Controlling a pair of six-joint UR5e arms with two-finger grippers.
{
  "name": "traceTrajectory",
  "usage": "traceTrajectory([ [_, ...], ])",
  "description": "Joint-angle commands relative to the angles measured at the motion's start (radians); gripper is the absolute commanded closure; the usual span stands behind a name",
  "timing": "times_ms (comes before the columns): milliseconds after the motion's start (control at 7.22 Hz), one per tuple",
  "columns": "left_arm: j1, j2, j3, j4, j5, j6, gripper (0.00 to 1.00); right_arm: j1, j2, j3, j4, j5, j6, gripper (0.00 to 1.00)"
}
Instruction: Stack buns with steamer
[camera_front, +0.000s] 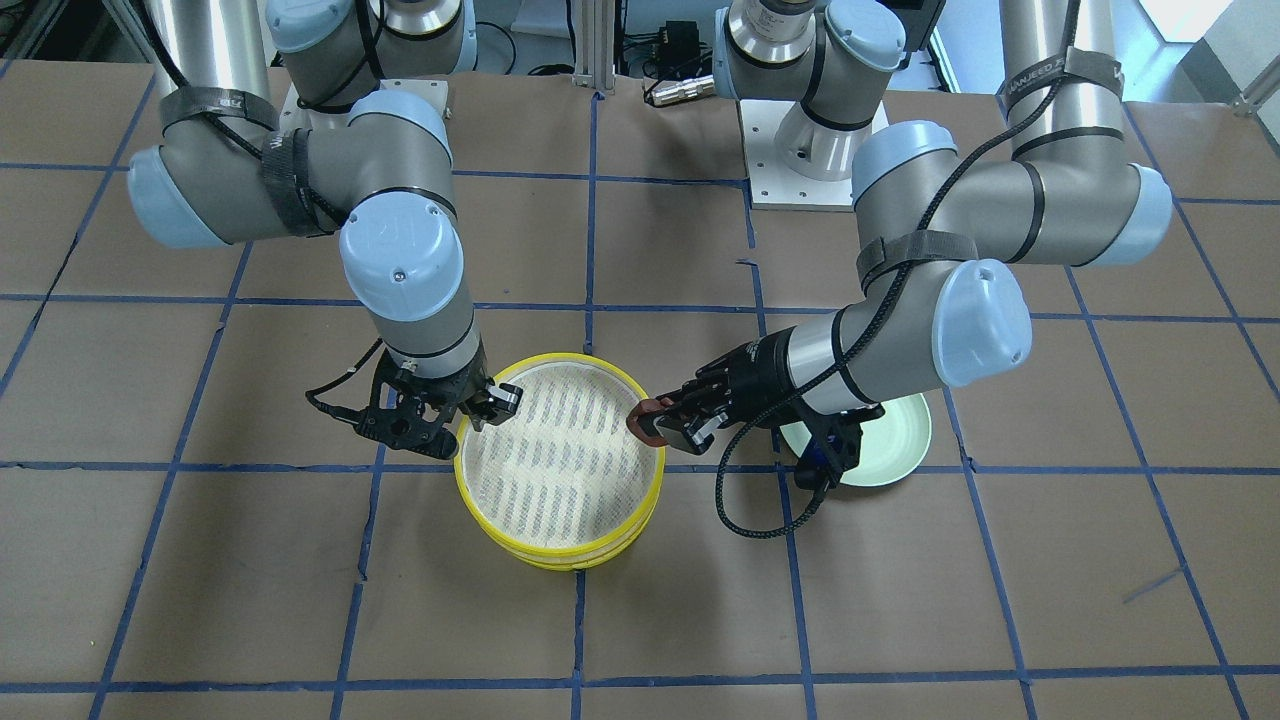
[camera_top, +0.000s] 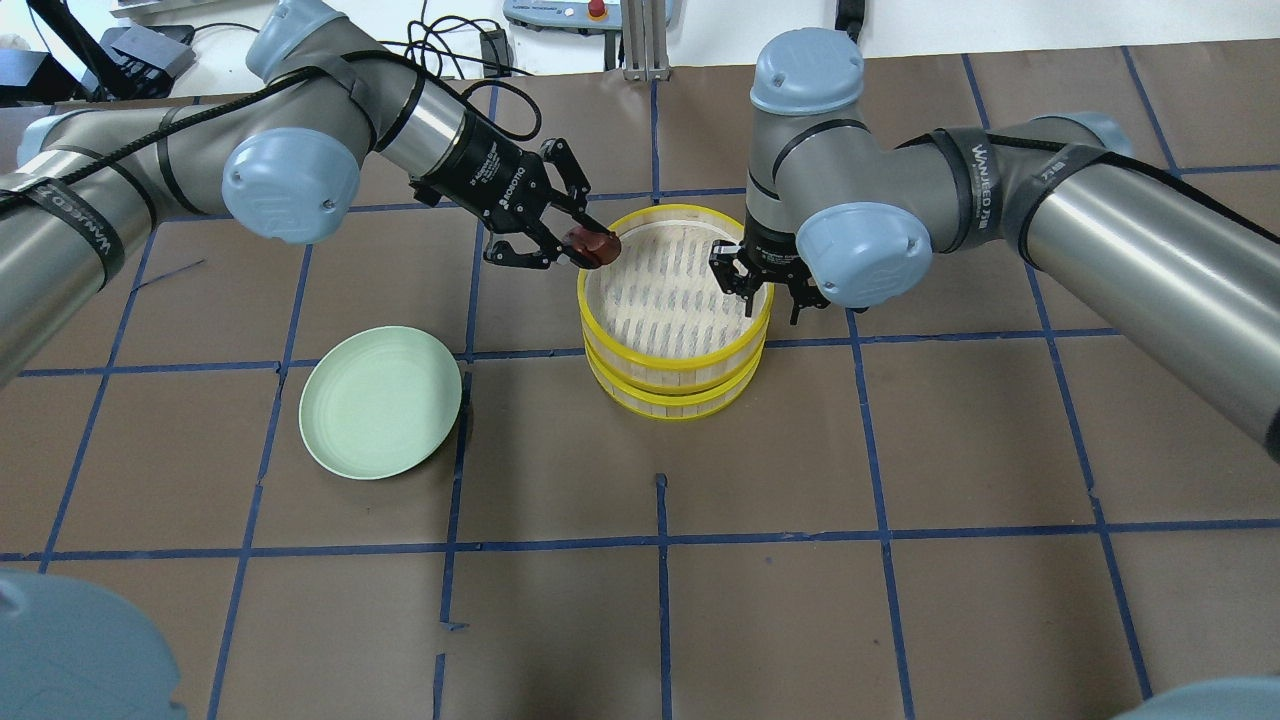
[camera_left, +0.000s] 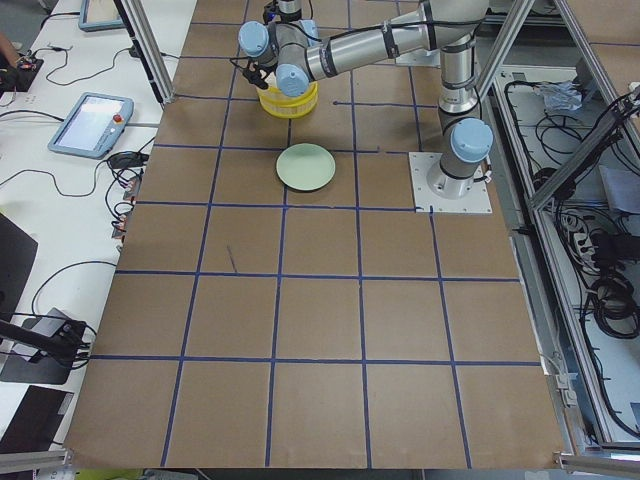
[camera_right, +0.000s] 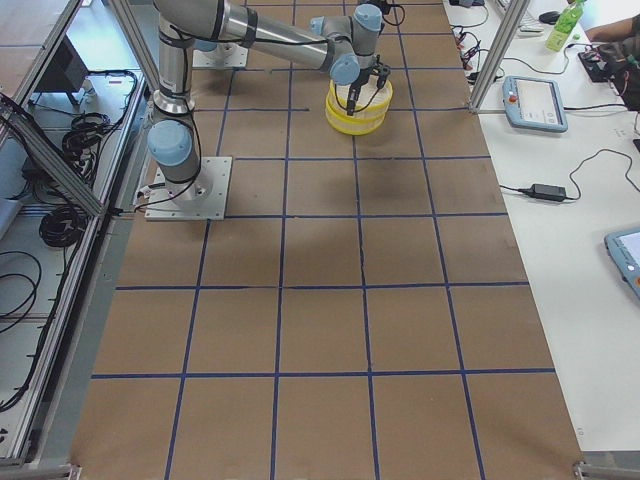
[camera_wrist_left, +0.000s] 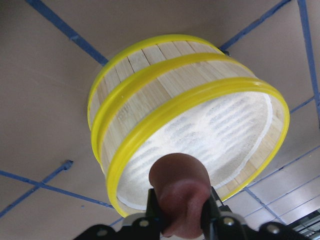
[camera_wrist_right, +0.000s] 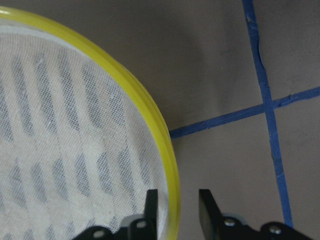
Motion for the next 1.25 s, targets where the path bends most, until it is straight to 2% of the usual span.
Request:
traceTrajectory([
  [0, -0.015, -0.003, -0.003, 0.01, -0.012, -0.032, 0.0, -0.057, -0.073, -0.012, 0.002, -0.003, -0.167, 0.03],
  [138, -0.015, -0.003, -0.002, 0.012, -0.012, -0.032, 0.0, -0.142, -0.118, -0.032, 0.041, 0.007, -0.214, 0.01],
  [277, -0.015, -0.001, -0.002, 0.012, -0.012, -0.032, 0.0, -0.186, -0.189, -0.067, 0.142, 0.017, -0.283, 0.0],
  [415, -0.015, 0.0, 0.003, 0.013, -0.009, -0.017, 0.0, -0.207, -0.236, -0.11, 0.221, 0.015, -0.34, 0.0],
  [554, -0.015, 0.02, 0.001, 0.071, 0.036, 0.011, 0.0, -0.203, -0.257, -0.159, 0.311, 0.012, -0.342, 0.0],
  [692, -0.029, 0.052, 0.004, 0.102, 0.239, 0.133, 0.01, -0.183, -0.294, -0.21, 0.418, 0.015, -0.339, 0.0],
  [831, -0.027, 0.106, 0.006, 0.081, 0.358, 0.33, 0.04, -0.163, -0.328, -0.233, 0.483, 0.014, -0.339, 0.0],
  [969, -0.009, 0.177, 0.02, -0.02, 0.468, 0.578, 0.11, -0.157, -0.354, -0.227, 0.509, -0.001, -0.339, 0.0],
  [1108, -0.006, 0.224, 0.07, -0.127, 0.597, 0.794, 0.09, -0.157, -0.354, -0.217, 0.511, 0.001, -0.343, 0.0],
])
